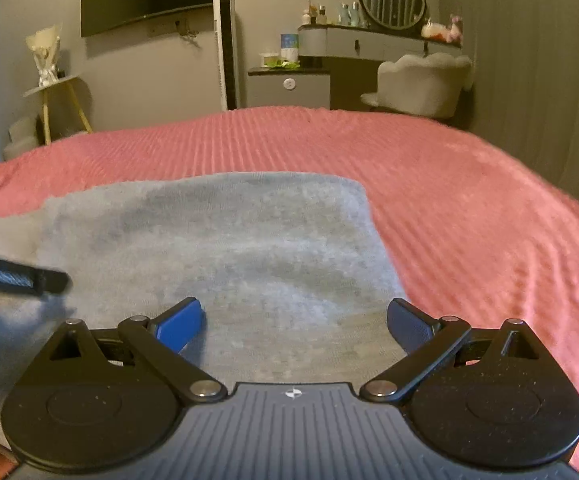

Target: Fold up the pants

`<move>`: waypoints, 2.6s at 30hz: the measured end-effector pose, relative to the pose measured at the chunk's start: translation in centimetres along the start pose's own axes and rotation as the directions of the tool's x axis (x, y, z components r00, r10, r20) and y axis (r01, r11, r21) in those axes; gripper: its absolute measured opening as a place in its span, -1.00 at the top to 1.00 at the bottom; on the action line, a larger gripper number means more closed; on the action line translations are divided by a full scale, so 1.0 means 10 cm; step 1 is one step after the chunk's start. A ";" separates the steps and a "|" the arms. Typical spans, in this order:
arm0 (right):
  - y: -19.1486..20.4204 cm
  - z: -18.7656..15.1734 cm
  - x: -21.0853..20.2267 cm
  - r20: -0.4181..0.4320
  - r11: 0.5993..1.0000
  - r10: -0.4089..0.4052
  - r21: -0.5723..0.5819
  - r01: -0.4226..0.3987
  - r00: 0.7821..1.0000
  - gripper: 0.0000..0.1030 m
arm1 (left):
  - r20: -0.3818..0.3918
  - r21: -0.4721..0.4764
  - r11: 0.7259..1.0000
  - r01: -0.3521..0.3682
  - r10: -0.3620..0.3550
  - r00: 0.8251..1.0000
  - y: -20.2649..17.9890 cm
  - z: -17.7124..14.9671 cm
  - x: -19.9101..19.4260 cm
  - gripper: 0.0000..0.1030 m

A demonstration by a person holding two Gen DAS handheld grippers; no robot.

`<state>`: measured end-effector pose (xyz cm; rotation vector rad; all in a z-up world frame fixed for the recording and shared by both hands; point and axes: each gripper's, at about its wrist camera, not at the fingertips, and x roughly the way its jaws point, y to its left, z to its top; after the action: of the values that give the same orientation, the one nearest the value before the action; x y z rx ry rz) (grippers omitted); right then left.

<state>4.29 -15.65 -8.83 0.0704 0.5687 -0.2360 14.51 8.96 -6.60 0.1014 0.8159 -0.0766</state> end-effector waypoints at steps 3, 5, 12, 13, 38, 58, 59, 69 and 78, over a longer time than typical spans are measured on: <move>-0.08 0.01 -0.03 0.014 0.997 -0.066 0.036 0.065 0.998 -0.93 | 0.030 -0.102 0.987 -0.125 0.129 0.991 0.30 -0.01 -0.16 -0.31; -0.14 0.01 -0.02 -0.002 0.993 -0.083 0.087 0.083 0.997 -0.93 | 0.024 -0.181 0.975 -0.128 0.135 0.991 0.55 -0.07 -0.29 -0.36; 0.21 -0.08 0.00 -0.010 0.994 -0.107 -0.034 0.107 0.994 -0.93 | 0.026 -0.414 0.906 -0.085 0.105 0.994 1.19 -0.35 -0.70 -0.56; 0.27 -0.09 -0.02 -0.014 0.994 -0.093 -0.053 0.092 0.996 -0.93 | 0.017 -0.432 0.899 -0.078 0.094 0.995 1.25 -0.39 -0.70 -0.59; 0.37 -0.04 -0.17 0.001 0.958 -0.252 -0.143 0.249 0.968 -0.93 | -0.078 -0.515 0.857 -0.019 -0.025 0.997 1.44 -0.56 -0.52 -0.64; 0.49 -0.13 -0.14 0.009 0.972 -0.162 -0.169 0.162 0.987 -0.93 | 0.123 -0.767 0.623 0.153 -0.092 0.988 2.93 -1.03 -0.64 -0.68; 0.49 -0.16 -0.17 0.013 0.972 -0.162 -0.169 0.161 0.987 -0.93 | 0.132 -0.780 0.598 0.185 -0.132 0.982 3.04 -1.10 -0.58 -0.68; 0.46 -0.14 -0.09 0.022 0.976 -0.151 -0.157 0.153 0.988 -0.93 | 0.353 -0.849 0.310 0.427 -0.268 0.896 3.56 -1.54 -0.20 -0.72; 0.46 -0.15 -0.08 0.034 0.976 -0.149 -0.158 0.152 0.988 -0.93 | 0.545 -0.741 0.288 0.607 -0.271 0.794 3.65 -1.60 -0.09 -0.72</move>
<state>3.90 -10.83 -9.67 -0.1315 0.5699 -0.3373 6.25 47.10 -14.68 -1.2039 0.4275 -0.1790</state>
